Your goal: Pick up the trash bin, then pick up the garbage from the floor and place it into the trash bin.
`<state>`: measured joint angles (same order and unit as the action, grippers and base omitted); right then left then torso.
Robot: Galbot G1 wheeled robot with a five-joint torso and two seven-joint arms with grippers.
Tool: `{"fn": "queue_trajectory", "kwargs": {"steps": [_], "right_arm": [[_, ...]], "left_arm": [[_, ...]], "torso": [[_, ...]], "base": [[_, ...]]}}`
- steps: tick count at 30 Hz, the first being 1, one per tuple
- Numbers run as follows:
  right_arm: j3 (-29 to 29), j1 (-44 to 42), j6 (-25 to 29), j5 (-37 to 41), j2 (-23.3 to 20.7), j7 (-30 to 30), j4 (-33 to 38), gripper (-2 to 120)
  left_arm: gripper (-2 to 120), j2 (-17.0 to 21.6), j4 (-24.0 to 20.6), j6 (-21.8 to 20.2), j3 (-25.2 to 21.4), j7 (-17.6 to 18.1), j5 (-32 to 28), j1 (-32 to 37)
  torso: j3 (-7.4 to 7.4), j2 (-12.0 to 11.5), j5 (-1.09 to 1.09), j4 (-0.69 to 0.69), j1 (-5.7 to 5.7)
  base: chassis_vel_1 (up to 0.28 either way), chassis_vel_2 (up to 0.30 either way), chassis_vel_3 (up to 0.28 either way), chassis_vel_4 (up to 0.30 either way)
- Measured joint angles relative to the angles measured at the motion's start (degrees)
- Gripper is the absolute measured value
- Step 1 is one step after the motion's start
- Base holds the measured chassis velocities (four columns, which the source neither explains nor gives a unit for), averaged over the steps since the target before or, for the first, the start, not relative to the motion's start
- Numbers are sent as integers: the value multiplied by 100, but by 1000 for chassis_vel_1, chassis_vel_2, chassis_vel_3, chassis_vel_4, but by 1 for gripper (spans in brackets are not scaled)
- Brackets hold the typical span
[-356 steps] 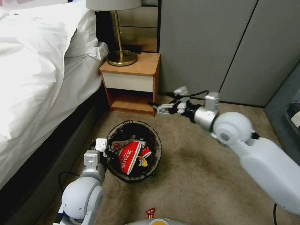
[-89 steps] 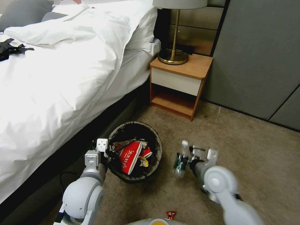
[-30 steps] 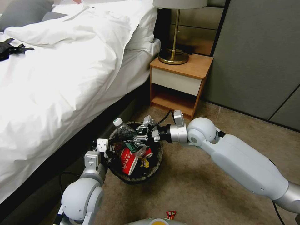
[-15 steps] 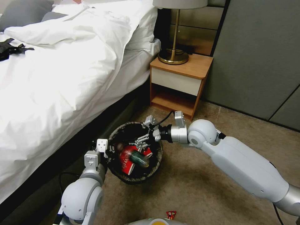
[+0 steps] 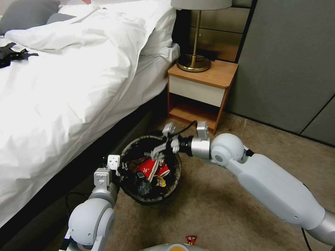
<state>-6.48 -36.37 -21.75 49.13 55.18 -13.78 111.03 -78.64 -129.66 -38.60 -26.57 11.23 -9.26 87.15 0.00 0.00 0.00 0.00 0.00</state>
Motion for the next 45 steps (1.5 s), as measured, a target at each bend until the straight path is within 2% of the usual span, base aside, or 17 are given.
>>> {"fn": "queue_trajectory", "kwargs": {"steps": [1, 3, 4, 7, 8, 12, 13, 16, 17, 19, 21, 22, 26, 31, 45], "right_arm": [[0, 0, 0, 0, 0, 0, 0, 100], [660, -265, 266, -171, -27, 903, 366, 100], [660, -265, 266, -171, -27, 903, 366, 100], [1929, -1072, 507, -993, 37, 1722, 749, 100], [1929, -1072, 507, -993, 37, 1722, 749, 100], [3544, -2337, 915, -2196, 365, 2197, 928, 100], [3544, -2337, 915, -2196, 365, 2197, 928, 100], [4320, -3235, 1375, -3101, 936, 2419, 924, 100], [4320, -3235, 1375, -3101, 936, 2419, 924, 100], [4835, -3935, 1726, -3756, 1612, 2484, 924, 100], [5078, -4393, 2063, -4075, 2017, 2498, 915, 100], [5078, -4393, 2063, -4075, 2017, 2498, 915, 100], [5244, -4791, 2575, -4445, 2493, 2433, 718, 100], [5222, -4830, 2918, -4814, 2750, 2427, 434, 100], [5048, -4818, 2751, -4990, 2862, 2624, 387, 100]], "left_arm": [[0, 0, 0, 0, 0, 0, 0, 0], [0, 14, -54, -14, -15, 5, -40, 1], [0, 14, -54, -14, -15, 5, -40, 1], [0, 36, -132, -22, -31, 28, -68, 13], [0, 36, -132, -22, -31, 28, -68, 13], [0, 60, -157, -23, -33, 67, -88, 19], [0, 60, -157, -23, -33, 67, -88, 19], [0, 54, -196, -21, -23, 78, -94, 21], [0, 54, -196, -21, -23, 78, -94, 21], [0, 39, -221, -13, -19, 84, -94, 25], [0, 29, -237, 2, -25, 84, -105, 30], [0, 29, -237, 2, -25, 84, -105, 30], [0, 9, -217, 17, -53, 79, -254, -29], [0, -25, -215, 16, -34, 85, -202, -20], [0, -43, -428, 21, -96, 81, -87, 137]], "torso": [[0, 0, 0, 0, 0], [0, 0, 0, 0, 0], [0, 0, 0, 0, 0], [0, 0, 1, -1, 0], [0, 0, 1, -1, 0], [0, 0, 2, -2, 0], [0, 0, 2, -2, 0], [0, 1, 0, 0, 0], [0, 1, 0, 0, 0], [-1, 1, 2, -2, 0], [-1, 1, 0, -3, 0], [-1, 1, 0, -3, 0], [-1, 1, -1, 0, 0], [-1, 1, -2, 1, 0], [0, 1, 0, -1, -1]], "base": [[0, 0, 0, 0], [0, 0, 0, 0], [0, 0, 0, 0], [0, 0, 0, 0], [0, 0, 0, 0], [0, 0, 0, 0], [0, 0, 0, 0], [0, 0, 0, 0], [0, 0, 0, 0], [0, 0, 0, 0], [0, 0, 0, 0], [0, 0, 0, 0], [0, 0, 0, 0], [0, 0, 0, 0], [0, 0, 0, 0]]}}
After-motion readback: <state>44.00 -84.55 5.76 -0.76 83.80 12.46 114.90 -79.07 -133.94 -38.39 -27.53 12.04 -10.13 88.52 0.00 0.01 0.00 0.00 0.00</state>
